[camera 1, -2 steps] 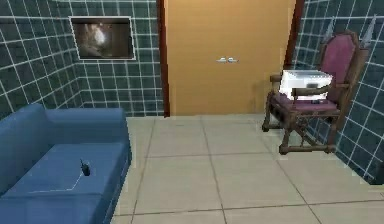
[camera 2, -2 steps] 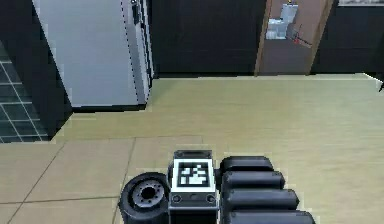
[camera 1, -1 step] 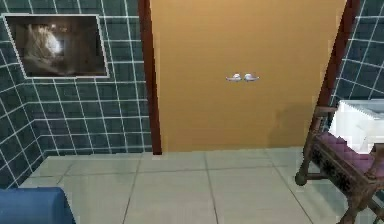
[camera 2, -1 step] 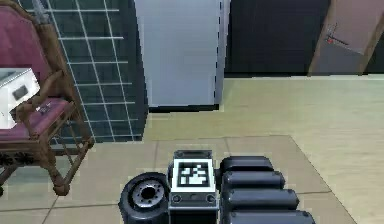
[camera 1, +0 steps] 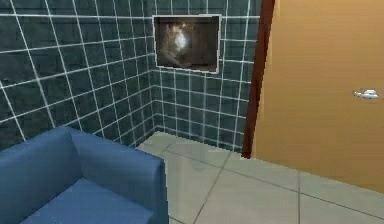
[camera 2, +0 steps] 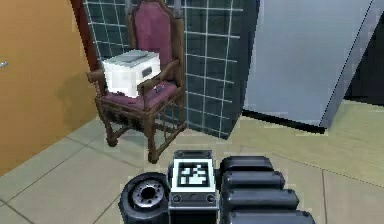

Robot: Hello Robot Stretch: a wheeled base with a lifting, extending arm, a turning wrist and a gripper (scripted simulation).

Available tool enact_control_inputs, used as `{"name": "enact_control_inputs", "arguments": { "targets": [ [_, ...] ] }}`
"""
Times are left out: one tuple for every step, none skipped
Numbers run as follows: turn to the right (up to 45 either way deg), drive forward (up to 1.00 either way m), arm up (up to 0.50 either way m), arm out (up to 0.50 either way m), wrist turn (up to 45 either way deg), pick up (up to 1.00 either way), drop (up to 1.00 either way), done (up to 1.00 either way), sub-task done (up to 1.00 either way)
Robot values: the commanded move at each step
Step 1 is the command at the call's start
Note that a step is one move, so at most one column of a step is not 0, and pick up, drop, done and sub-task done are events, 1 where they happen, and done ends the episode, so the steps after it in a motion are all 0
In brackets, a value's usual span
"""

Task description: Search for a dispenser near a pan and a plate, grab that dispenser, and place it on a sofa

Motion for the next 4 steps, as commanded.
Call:
{"name": "enact_control_inputs", "arguments": {
  "targets": [
    [0.0, 0.10, 0.00, 0.00, 0.0, 0.00, 0.00, 0.00, 0.00],
    [45.0, 0.00, 0.00, 0.00, 0.0, 0.00, 0.00, 0.00, 0.00],
    [45.0, 0.00, 0.00, 0.00, 0.0, 0.00, 0.00, 0.00, 0.00],
    [45.0, 0.00, 0.00, 0.00, 0.0, 0.00, 0.00, 0.00, 0.00]
  ]
}}
